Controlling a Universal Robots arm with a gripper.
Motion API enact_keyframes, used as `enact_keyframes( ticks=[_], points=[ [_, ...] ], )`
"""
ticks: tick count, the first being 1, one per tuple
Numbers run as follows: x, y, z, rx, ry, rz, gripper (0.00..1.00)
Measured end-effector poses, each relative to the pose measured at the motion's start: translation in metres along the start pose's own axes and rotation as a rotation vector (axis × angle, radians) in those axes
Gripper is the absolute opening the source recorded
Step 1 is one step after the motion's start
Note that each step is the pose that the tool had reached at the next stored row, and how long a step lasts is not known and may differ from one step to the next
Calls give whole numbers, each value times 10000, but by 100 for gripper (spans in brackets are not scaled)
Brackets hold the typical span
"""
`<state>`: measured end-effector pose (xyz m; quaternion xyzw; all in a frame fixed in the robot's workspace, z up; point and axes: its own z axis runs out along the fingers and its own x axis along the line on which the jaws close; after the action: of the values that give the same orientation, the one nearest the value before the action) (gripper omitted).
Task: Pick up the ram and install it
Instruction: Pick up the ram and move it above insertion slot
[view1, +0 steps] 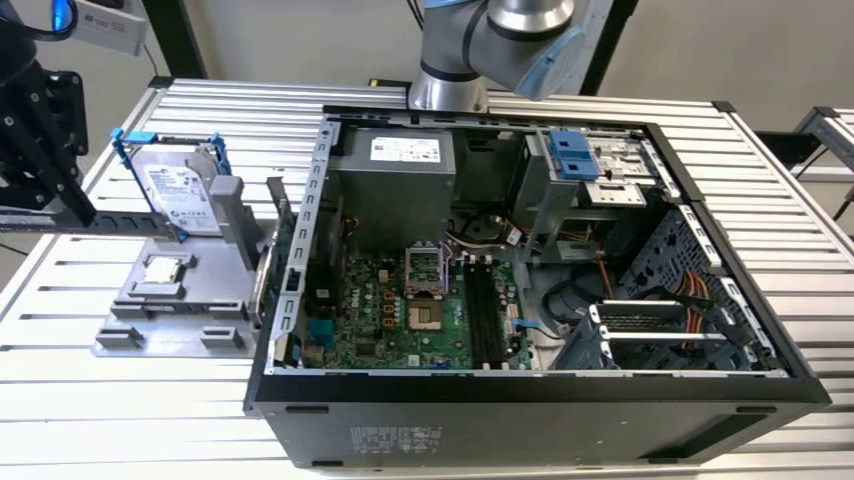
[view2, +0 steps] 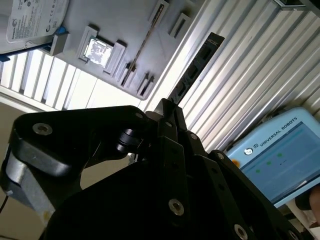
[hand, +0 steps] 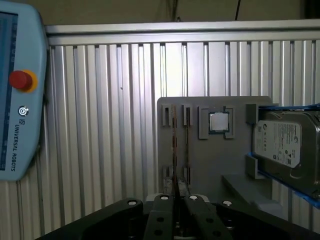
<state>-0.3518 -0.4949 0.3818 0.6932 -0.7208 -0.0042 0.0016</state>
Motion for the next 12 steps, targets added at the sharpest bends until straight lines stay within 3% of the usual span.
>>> enact_keyframes(
  ticks=[12],
  points=[
    [-1,-31,-4,-1,1,0,0]
  ],
)
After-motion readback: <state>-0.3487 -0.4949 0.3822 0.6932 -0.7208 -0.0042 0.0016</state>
